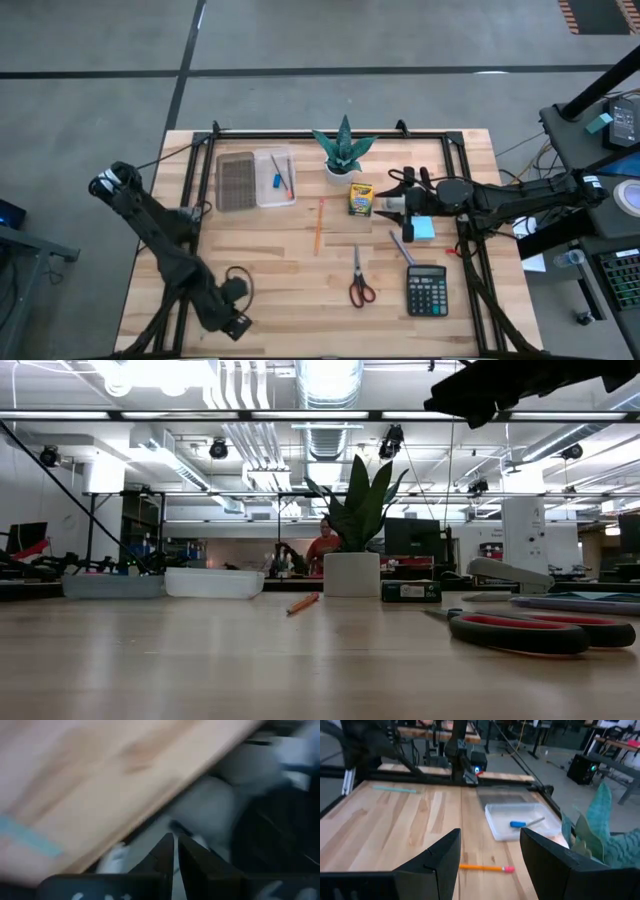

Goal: Pack school essentials
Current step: Put the light blue pen into the black supply box

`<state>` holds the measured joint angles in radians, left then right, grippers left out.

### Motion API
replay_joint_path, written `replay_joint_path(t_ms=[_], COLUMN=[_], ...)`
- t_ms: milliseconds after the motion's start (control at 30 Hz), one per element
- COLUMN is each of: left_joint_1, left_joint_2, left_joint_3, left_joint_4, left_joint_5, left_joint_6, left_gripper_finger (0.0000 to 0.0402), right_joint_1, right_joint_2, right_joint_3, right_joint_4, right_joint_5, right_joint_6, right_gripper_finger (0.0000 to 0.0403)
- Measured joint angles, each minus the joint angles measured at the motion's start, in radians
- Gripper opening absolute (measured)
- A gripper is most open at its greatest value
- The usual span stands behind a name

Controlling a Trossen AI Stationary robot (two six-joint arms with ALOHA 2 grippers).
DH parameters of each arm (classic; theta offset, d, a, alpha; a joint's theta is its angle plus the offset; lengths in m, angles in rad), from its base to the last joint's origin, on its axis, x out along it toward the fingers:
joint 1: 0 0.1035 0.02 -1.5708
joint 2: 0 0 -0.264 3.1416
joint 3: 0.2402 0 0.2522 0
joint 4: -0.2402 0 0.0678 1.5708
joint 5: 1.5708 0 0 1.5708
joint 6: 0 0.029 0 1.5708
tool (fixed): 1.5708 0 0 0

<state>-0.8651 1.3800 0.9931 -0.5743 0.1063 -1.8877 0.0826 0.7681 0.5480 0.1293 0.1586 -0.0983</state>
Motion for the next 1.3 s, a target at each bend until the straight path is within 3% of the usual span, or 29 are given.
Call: replay_joint_path(t_ms=[233,500,733,1000,1300], left_joint_1=[-0.035,-0.042,-0.040,-0.044,-0.045], left_joint_2=[0.022,0.102,0.132,0.095,0.095], left_joint_3=[-0.036,-0.152,-0.164,-0.163,-0.184], left_joint_4=[-0.257,-0.263,-0.257,-0.381,-0.370], left_joint_5=[-0.005,-0.006,-0.006,0.051,0.056], left_joint_6=[-0.156,-0.276,-0.278,-0.301,-0.305], left_gripper_finger=[0.0008,0.0008,0.0012,0.0079,0.0137], right_joint_1=[0.000,0.000,0.000,0.000,0.000], right_joint_2=[0.000,0.000,0.000,0.000,0.000], right_joint_3=[0.000,0.000,0.000,0.000,0.000], right_joint_4=[0.044,0.064,0.064,0.063,0.048], right_joint_5=[0.000,0.000,0.000,0.000,0.000], right_joint_6=[-0.061,-0.106,-0.104,-0.085,-0.068], right_gripper_finger=[0.0194,0.0194,0.0194,0.0194,0.0194])
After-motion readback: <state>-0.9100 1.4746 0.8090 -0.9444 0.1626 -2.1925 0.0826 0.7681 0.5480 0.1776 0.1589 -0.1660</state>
